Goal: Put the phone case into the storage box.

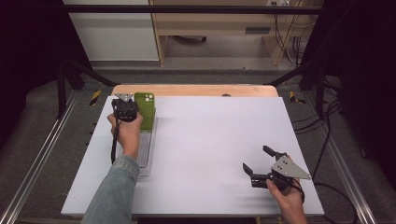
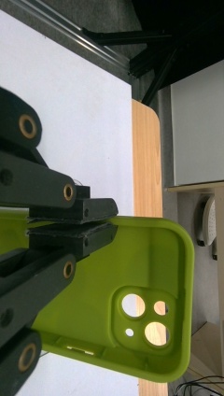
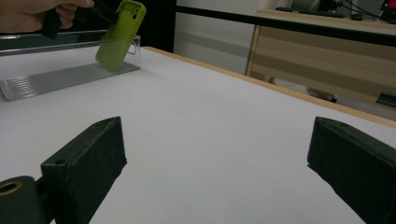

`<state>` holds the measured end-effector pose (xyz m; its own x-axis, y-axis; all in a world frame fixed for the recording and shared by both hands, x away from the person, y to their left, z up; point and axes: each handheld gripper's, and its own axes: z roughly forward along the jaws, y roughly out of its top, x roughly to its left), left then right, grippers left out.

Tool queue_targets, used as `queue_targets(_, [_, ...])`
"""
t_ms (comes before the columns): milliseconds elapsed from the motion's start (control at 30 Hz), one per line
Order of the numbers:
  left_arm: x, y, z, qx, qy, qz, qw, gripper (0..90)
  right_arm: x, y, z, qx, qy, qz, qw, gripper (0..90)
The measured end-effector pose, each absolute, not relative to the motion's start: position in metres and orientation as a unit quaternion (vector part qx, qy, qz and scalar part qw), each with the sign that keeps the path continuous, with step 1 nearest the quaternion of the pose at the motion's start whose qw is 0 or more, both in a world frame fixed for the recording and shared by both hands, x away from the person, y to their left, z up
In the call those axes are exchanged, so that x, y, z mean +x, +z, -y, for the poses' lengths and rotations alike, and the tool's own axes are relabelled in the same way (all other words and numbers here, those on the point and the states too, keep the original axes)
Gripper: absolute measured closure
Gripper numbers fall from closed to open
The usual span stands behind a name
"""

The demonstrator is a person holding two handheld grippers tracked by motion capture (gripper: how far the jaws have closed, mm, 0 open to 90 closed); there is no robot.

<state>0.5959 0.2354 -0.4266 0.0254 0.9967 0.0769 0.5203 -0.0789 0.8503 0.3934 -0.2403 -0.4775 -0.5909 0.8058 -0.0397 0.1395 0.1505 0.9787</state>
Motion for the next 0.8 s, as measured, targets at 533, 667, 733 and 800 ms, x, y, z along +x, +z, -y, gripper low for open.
queue_targets(533, [0.5959,-0.4290,-0.2373,0.633,0.368,-0.599,0.324,86.6,0.3934,-0.4776,0.2399,0.338,0.557,-0.697,0.298,4.7])
queue_targets(667, [0.5960,-0.4291,-0.2371,0.633,0.368,-0.599,0.324,86.5,0.3933,-0.4776,0.2398,0.338,0.557,-0.698,0.298,4.7])
queue_targets(733, [0.5959,-0.4292,-0.2372,0.633,0.369,-0.599,0.323,86.6,0.3934,-0.4776,0.2398,0.338,0.557,-0.698,0.298,4.7])
queue_targets(800, [0.5958,-0.4293,-0.2373,0.632,0.369,-0.600,0.323,86.5,0.3933,-0.4777,0.2396,0.338,0.557,-0.698,0.298,4.6])
